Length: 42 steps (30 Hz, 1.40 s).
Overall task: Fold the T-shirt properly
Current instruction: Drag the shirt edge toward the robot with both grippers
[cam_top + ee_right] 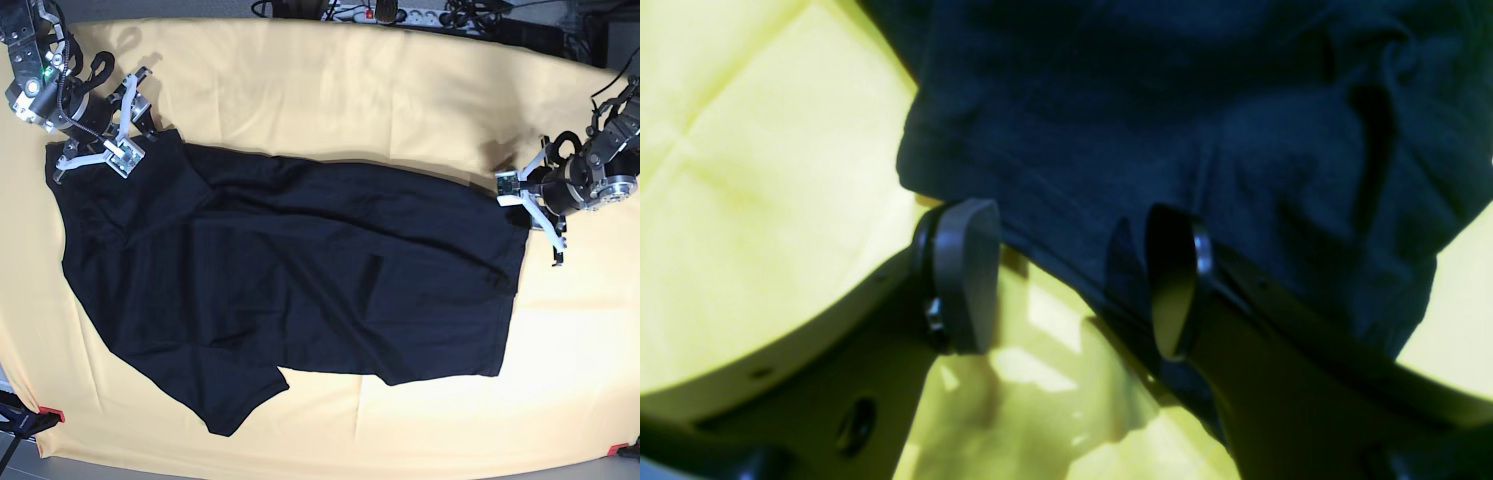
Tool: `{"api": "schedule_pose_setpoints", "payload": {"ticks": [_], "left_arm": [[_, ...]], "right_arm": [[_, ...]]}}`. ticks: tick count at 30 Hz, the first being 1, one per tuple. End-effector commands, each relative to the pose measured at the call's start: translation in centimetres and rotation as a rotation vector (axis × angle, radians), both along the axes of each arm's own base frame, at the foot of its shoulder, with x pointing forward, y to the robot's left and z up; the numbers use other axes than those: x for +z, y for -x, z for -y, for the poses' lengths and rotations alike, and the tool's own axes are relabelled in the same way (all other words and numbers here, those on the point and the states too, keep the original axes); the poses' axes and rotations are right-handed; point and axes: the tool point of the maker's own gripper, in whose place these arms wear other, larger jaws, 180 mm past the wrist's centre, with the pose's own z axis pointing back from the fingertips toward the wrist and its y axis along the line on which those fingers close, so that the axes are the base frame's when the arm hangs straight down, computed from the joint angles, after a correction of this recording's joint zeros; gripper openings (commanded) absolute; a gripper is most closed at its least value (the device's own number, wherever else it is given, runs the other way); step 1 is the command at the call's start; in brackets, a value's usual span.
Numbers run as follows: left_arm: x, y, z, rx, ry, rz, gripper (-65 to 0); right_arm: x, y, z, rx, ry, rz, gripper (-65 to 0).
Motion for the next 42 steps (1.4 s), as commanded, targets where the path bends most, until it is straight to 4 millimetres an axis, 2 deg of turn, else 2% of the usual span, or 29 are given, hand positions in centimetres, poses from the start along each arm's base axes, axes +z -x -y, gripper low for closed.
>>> {"api": "schedule_pose_setpoints", "payload": {"ticks": [1,8,12,17,22,25,28,29,31,33,34,37,42], "left_arm": [[1.4,-1.0,-0.8,0.013,-0.010,0.042,-65.0],[1.3,-1.1,-1.2,0.027,-0.032,0.044,-65.0],[1.3,-1.1,-1.3,0.027,-0.033,0.044,-65.0],[1.3,-1.1,-1.4,0.032,-0.038,0.044,-65.0],[1.3,-1.1,-1.4,0.031,-0.037,0.044,-65.0],[1.3,-1.1,-1.3,0.031,-0.037,0.044,-65.0],[1.3,-1.1,-1.4,0.031,-0.037,0.044,-65.0],[1.3,-1.1,-1.4,0.031,-0.038,0.044,-65.0],[1.3,-1.1,-1.4,0.031,-0.038,0.044,-65.0],[1.3,-1.1,-1.4,0.031,-0.038,0.044,-65.0],[1.3,-1.1,-1.4,0.031,-0.038,0.044,-65.0],[1.6,-1.2,-1.0,0.022,-0.032,0.052,-65.0],[3.2,-1.7,0.0,0.012,-0.014,0.120,-65.0]], "right_arm": [[0.9,-0.7,0.2,0.004,0.002,0.035,-28.0],[0.4,-1.2,2.5,-0.021,0.129,0.060,-28.0],[-0.8,-0.2,2.6,0.009,0.125,-0.002,-28.0],[-1.6,-0.1,3.2,-0.004,0.127,-0.020,-28.0],[-2.8,-0.8,5.5,-0.064,0.158,-0.003,-28.0],[-2.9,-1.4,6.1,-0.081,0.165,-0.001,-28.4],[-2.5,-2.1,6.1,-0.083,0.163,0.018,-32.9],[-2.3,-2.5,6.1,-0.083,0.161,0.028,-36.4],[-1.9,-2.9,6.0,-0.084,0.156,0.040,-47.2],[-1.7,-3.2,6.0,-0.086,0.154,0.048,-61.7],[-1.7,-3.3,6.0,-0.087,0.154,0.051,-65.0],[-1.4,-3.6,6.2,-0.106,0.155,0.065,-65.0],[-0.3,-3.8,6.0,-0.089,0.186,0.083,-65.0]]}}
